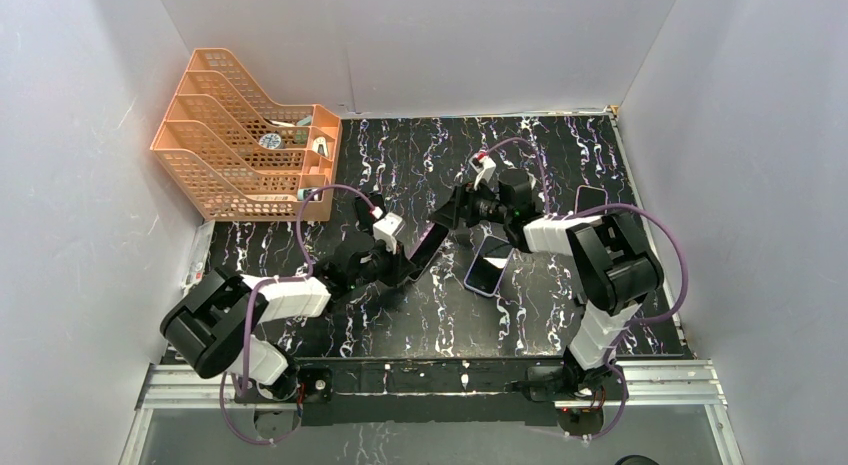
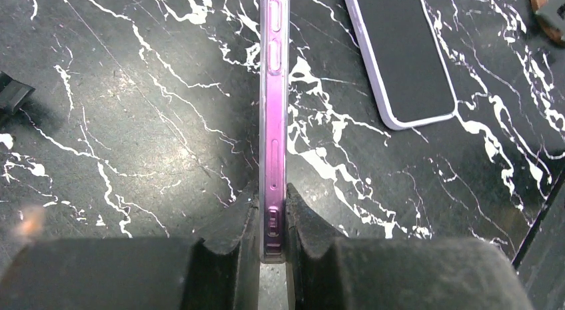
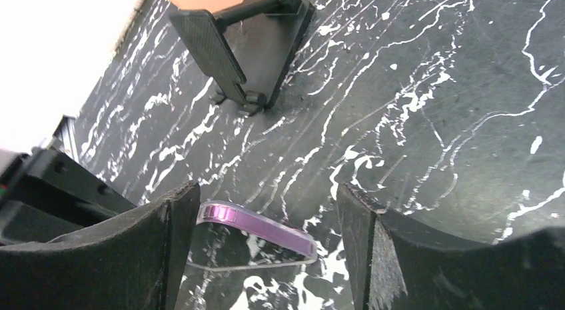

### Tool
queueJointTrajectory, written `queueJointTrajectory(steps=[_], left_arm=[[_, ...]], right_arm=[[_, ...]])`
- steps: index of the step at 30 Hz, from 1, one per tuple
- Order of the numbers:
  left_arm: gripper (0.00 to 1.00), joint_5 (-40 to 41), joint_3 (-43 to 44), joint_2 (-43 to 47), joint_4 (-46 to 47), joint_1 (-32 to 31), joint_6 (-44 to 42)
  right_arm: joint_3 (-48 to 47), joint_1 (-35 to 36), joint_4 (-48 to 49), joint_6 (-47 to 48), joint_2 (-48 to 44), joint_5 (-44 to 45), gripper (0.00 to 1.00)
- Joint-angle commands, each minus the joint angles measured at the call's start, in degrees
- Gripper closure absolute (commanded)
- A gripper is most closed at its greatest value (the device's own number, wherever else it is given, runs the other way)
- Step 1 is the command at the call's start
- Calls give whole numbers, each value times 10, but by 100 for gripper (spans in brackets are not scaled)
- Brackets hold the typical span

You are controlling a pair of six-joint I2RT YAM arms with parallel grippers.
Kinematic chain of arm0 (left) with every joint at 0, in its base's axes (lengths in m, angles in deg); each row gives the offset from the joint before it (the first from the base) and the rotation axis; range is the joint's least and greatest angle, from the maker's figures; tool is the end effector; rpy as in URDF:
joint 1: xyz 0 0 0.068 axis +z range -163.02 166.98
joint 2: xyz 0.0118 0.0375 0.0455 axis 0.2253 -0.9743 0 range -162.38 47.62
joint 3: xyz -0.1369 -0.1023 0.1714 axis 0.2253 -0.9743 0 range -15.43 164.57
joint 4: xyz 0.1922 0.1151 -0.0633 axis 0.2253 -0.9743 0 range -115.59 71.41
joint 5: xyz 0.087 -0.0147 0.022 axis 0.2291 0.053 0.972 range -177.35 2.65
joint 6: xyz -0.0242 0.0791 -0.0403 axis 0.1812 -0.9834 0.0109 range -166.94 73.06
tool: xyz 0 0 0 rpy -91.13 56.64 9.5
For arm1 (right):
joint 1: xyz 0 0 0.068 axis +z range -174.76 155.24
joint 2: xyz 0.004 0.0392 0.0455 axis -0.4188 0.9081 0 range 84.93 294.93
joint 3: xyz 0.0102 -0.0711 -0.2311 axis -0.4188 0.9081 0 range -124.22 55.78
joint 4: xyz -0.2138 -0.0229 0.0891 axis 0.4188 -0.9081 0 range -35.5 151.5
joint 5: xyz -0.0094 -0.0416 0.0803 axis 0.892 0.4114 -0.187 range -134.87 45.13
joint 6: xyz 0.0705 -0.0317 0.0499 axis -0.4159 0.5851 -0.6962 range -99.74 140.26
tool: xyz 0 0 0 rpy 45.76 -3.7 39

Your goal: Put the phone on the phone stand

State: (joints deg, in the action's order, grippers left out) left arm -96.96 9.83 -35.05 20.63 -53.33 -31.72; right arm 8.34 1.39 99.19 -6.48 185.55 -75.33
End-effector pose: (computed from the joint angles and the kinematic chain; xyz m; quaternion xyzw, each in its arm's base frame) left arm 0.2227 -0.2072 0.1470 0.2233 0.7772 -0.3323 0.4855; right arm 0.3220 0.2047 0.1674 -0.1551 0.7688 0.4474 0.4299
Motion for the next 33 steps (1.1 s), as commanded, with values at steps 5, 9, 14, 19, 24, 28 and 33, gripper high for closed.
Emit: queueJointTrajectory(steps=[5, 9, 14, 19, 24, 28, 33], left_arm=[[100, 27, -6, 51, 6, 3, -13], [100, 13, -29, 54, 45, 20, 0], [100, -30, -59, 73, 104, 42, 20], [100, -94, -73, 57, 166, 45, 36], [100, -164, -72, 26, 222, 48, 64], [100, -169, -73, 25, 233, 50, 69], [100, -168, -77, 20, 238, 53, 69]], right_arm=[[-1, -44, 61, 161, 26, -190, 19], [27, -63, 173, 137, 47, -250, 22], [44, -71, 312, 94, 91, -321, 27], [42, -71, 421, 42, 133, -346, 29], [29, -71, 525, -19, 167, -353, 32], [20, -71, 588, -64, 187, -354, 36], [5, -71, 665, -146, 206, -364, 46]])
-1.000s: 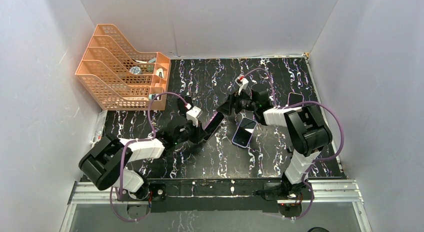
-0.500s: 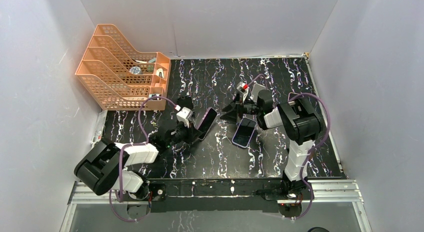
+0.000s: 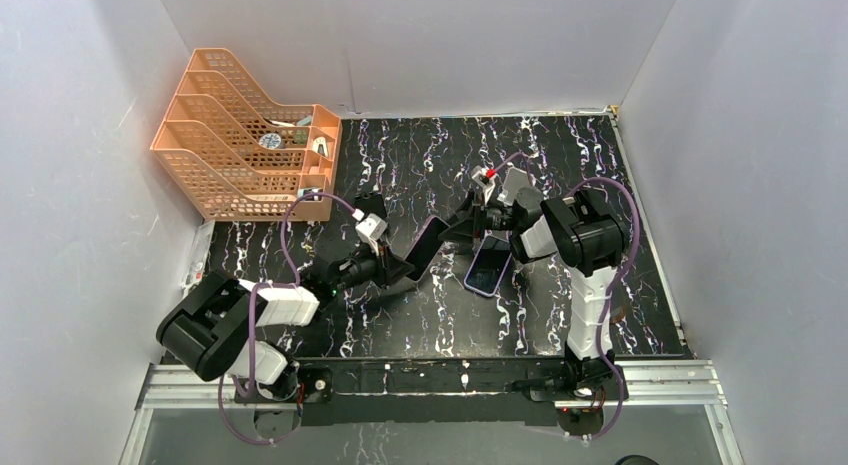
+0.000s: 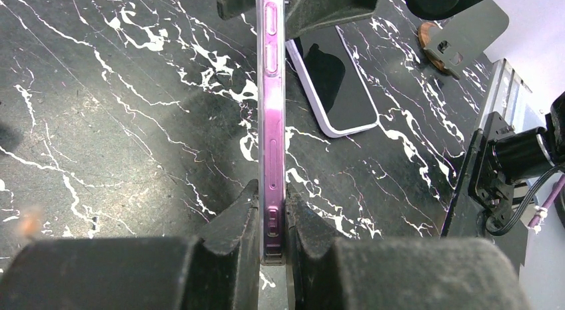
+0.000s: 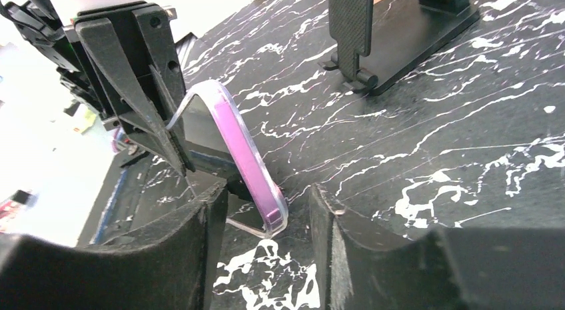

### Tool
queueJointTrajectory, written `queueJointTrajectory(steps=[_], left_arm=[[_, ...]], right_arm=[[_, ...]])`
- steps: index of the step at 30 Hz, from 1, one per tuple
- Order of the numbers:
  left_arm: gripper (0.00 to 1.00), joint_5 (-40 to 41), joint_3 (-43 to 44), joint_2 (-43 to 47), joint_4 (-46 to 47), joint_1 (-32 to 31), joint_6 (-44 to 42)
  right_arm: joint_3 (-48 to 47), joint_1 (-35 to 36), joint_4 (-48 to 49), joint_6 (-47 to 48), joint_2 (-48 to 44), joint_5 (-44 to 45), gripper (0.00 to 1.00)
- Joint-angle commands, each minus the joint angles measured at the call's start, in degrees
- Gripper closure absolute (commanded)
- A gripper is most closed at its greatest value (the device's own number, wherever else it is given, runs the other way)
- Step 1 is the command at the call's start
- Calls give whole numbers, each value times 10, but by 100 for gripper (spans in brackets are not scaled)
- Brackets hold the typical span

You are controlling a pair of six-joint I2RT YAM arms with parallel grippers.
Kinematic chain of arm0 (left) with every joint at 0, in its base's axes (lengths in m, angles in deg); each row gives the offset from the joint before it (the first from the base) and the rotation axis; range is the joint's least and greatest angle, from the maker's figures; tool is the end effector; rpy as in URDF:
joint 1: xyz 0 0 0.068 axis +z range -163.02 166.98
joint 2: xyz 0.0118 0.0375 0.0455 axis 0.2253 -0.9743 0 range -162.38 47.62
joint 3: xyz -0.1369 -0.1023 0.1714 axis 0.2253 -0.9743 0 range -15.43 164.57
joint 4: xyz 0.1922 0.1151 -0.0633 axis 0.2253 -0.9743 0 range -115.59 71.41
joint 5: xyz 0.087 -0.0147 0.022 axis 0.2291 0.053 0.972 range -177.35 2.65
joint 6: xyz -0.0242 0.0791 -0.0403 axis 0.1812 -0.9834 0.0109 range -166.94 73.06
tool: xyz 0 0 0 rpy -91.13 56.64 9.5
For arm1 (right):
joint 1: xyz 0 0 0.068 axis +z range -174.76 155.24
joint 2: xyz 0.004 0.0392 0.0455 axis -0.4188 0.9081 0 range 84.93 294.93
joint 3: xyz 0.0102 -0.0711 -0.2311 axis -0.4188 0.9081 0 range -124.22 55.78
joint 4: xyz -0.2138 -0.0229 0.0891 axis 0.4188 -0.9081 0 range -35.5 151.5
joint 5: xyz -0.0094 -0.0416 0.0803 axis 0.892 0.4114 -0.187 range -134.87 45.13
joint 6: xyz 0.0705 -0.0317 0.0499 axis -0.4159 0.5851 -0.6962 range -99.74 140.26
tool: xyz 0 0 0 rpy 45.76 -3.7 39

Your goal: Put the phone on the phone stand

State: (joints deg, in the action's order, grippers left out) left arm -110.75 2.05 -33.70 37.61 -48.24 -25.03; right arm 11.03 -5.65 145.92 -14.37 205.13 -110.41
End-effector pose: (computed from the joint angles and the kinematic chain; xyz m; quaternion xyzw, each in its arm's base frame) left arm 0.2111 -0.1893 0.1572 0.2180 0.7165 -0.4424 0.4933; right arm 0.3114 0.1874 0.1388 -0.3340 0.5968 0.6026 0.4114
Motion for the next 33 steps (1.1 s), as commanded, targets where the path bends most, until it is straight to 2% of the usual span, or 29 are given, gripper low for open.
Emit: queueJointTrajectory(steps=[1, 9, 19, 26, 33], left_arm=[[100, -30, 1, 4, 69, 3, 2], [100, -38, 2, -16, 90, 9, 8], [100, -22, -14, -34, 109, 23, 8], [100, -19, -12, -73, 126, 28, 5], [100, -2, -6, -83, 131, 33, 7]], right_arm=[[-20, 0, 197, -66, 6, -13, 46], [-39, 3, 199, -87, -3, -40, 47], [-88, 8, 199, -135, 8, -65, 98], [-139, 9, 200, -166, 2, -69, 99], [-277, 35, 199, -225, 33, -74, 99]])
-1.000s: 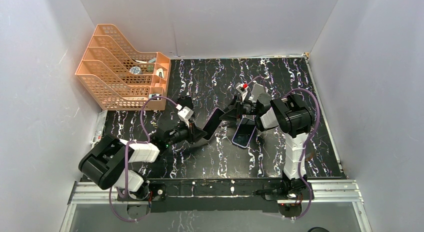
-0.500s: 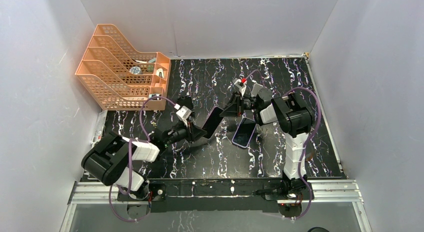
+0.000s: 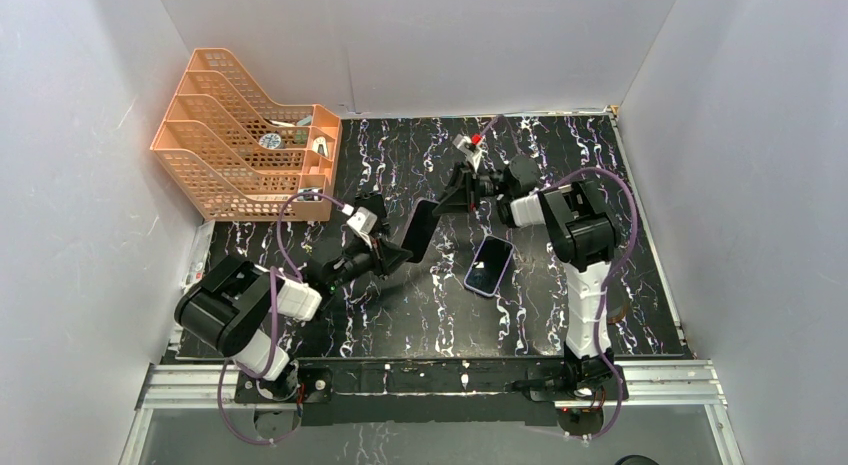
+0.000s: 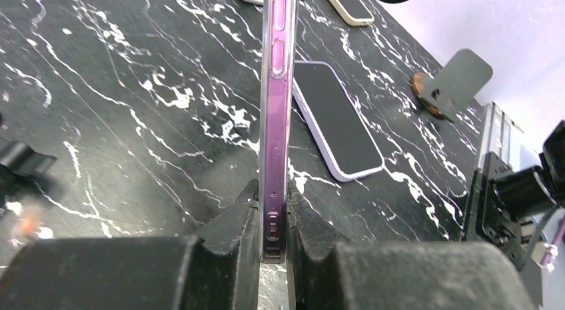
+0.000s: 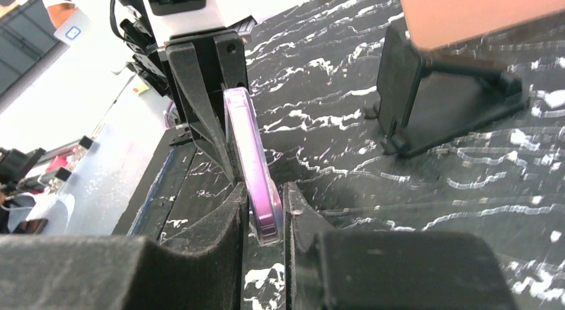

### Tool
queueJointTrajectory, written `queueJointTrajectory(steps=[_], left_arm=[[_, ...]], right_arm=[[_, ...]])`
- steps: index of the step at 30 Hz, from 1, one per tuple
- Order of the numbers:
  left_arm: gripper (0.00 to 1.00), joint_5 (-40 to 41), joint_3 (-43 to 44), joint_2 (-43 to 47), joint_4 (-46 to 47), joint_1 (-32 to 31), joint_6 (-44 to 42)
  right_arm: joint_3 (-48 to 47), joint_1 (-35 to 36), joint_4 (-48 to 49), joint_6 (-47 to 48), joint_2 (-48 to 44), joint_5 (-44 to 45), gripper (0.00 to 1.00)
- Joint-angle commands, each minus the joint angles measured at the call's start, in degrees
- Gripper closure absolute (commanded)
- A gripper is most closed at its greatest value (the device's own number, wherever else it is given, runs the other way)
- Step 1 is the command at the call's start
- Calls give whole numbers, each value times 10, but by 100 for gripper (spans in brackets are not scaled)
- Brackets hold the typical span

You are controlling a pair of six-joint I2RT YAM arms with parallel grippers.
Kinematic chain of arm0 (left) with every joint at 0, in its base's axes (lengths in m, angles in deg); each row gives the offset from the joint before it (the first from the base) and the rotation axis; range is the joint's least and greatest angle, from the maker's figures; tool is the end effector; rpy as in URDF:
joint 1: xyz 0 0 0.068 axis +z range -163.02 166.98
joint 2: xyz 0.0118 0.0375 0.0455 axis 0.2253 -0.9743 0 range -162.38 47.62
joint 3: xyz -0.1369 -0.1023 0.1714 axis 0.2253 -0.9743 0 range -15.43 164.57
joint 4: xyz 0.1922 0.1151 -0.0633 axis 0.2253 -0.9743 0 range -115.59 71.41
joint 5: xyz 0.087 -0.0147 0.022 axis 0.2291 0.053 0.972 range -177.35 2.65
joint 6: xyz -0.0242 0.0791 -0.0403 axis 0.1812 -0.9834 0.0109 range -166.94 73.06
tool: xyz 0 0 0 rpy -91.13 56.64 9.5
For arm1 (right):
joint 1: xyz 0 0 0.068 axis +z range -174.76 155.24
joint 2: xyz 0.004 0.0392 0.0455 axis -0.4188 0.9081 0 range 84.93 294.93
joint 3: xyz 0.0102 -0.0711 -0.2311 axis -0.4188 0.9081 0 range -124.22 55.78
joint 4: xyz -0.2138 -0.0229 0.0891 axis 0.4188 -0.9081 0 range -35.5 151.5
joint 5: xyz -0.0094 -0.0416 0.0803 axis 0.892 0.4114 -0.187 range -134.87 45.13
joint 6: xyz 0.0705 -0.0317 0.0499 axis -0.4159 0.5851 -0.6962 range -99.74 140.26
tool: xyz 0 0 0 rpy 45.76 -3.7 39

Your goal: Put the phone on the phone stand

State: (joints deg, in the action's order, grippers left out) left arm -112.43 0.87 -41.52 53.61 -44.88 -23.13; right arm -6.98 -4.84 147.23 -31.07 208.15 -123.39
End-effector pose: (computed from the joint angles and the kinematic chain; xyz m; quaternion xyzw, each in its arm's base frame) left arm 0.2242 -0.1806 0.1570 0.2010 0.6816 -0.4570 0.5349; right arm 0.3361 0.2079 0.1896 -0.4024 0.5437 0.6563 0.3343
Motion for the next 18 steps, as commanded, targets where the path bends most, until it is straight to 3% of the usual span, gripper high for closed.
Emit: queueJointTrajectory(steps=[1, 8, 18], left_arm=[[100, 19, 4, 0, -29, 2, -12], [100, 47, -9, 31, -35, 18, -16], [100, 58, 3, 11, -35, 25, -17]], right_arm=[[-119, 31, 186, -69, 11, 53, 99], [-238, 64, 186, -125, 62, 66, 99], [-265, 112, 187, -130, 74, 101, 99]])
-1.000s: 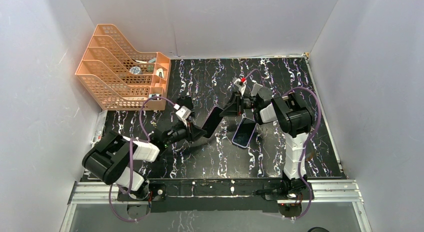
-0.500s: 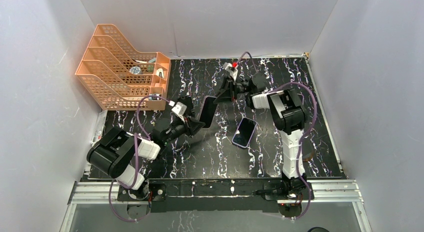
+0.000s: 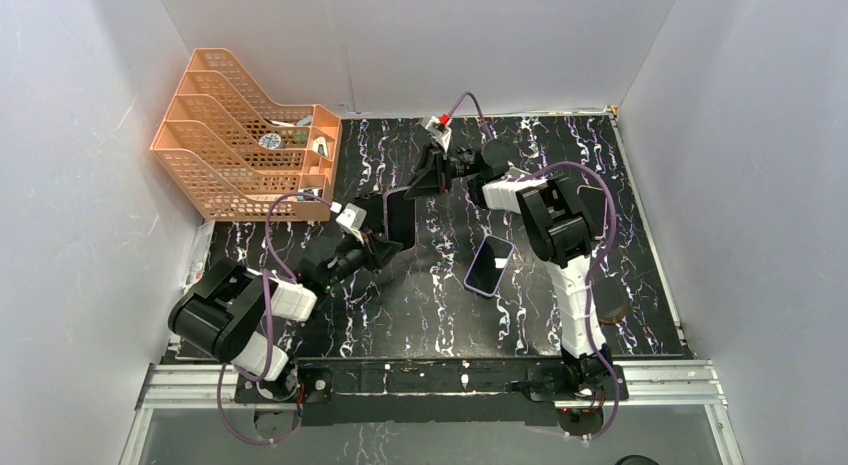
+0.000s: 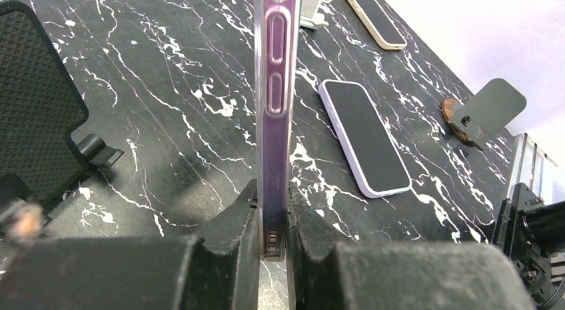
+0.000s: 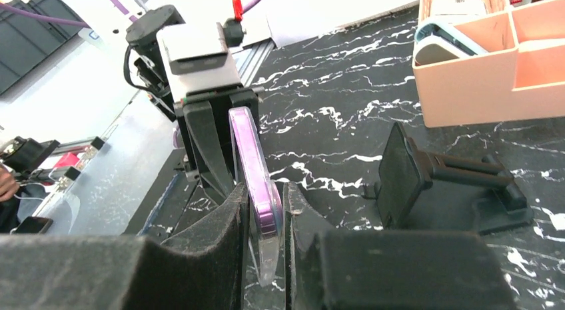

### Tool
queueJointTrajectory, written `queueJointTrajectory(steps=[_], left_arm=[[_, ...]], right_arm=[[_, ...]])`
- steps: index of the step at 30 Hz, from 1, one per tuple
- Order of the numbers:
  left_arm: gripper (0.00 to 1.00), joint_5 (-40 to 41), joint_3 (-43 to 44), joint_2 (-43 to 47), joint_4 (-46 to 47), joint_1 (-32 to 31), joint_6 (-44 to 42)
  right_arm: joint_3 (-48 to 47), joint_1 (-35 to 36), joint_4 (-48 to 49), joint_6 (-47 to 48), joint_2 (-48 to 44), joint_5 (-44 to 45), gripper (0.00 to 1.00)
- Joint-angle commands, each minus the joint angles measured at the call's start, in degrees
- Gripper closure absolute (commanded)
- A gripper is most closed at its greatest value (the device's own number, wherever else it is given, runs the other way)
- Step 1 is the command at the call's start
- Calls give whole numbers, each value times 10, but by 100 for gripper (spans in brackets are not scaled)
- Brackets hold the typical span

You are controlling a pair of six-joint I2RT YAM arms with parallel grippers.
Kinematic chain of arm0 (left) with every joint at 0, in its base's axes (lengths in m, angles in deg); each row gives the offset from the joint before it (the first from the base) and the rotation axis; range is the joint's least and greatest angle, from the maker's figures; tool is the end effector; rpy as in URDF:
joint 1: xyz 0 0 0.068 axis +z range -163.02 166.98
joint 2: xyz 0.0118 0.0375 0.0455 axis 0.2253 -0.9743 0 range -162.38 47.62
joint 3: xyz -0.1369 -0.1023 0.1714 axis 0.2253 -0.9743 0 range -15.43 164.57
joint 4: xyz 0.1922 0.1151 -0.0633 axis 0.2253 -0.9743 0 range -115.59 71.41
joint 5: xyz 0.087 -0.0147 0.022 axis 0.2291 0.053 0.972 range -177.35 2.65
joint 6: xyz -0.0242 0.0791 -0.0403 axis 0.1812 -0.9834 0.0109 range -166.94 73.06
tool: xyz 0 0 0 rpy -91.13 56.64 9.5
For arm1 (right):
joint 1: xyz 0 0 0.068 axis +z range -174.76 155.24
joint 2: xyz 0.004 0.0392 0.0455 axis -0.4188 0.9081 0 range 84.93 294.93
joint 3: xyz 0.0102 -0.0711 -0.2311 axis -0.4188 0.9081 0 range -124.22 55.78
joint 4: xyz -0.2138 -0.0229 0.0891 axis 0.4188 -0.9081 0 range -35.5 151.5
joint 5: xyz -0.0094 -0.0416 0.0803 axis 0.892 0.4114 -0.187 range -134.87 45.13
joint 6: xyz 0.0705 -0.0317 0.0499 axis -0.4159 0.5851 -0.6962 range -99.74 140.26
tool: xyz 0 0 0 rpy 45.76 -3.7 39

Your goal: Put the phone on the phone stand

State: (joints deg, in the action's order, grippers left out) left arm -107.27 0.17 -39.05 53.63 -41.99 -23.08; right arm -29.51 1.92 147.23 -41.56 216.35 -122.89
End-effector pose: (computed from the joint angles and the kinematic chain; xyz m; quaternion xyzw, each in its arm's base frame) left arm 0.2350 -0.1624 0.1651 0.1541 0.6832 -0.4214 0.5761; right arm 0.3529 0.2677 0.2329 -0.4431 0.4873 0.6826 0.3167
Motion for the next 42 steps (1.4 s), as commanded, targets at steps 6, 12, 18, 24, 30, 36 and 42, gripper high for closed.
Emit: queueJointTrajectory(steps=[6, 12, 18, 24, 30, 36, 42], left_arm=[[100, 2, 27, -31, -34, 2, -18], [100, -6, -8, -21, 42, 7, -21], [100, -8, -15, -5, 50, 10, -24], [100, -10, -15, -4, 54, 11, -25], [100, -9, -17, -1, 57, 14, -25], [100, 3, -24, 5, 58, 18, -21], [90, 51, -50, 53, 57, 30, -7]], right_arm=[[-50, 62, 187, -35, -6, 83, 99], [-23, 65, 187, -39, -14, 71, 86], [-7, 71, 187, -39, -16, 52, 46], [-6, 72, 187, -43, -15, 39, 45], [-9, 73, 188, -52, -6, 32, 74], [-19, 73, 187, -57, 0, 25, 99], [-77, 72, 186, -71, 21, 28, 99]])
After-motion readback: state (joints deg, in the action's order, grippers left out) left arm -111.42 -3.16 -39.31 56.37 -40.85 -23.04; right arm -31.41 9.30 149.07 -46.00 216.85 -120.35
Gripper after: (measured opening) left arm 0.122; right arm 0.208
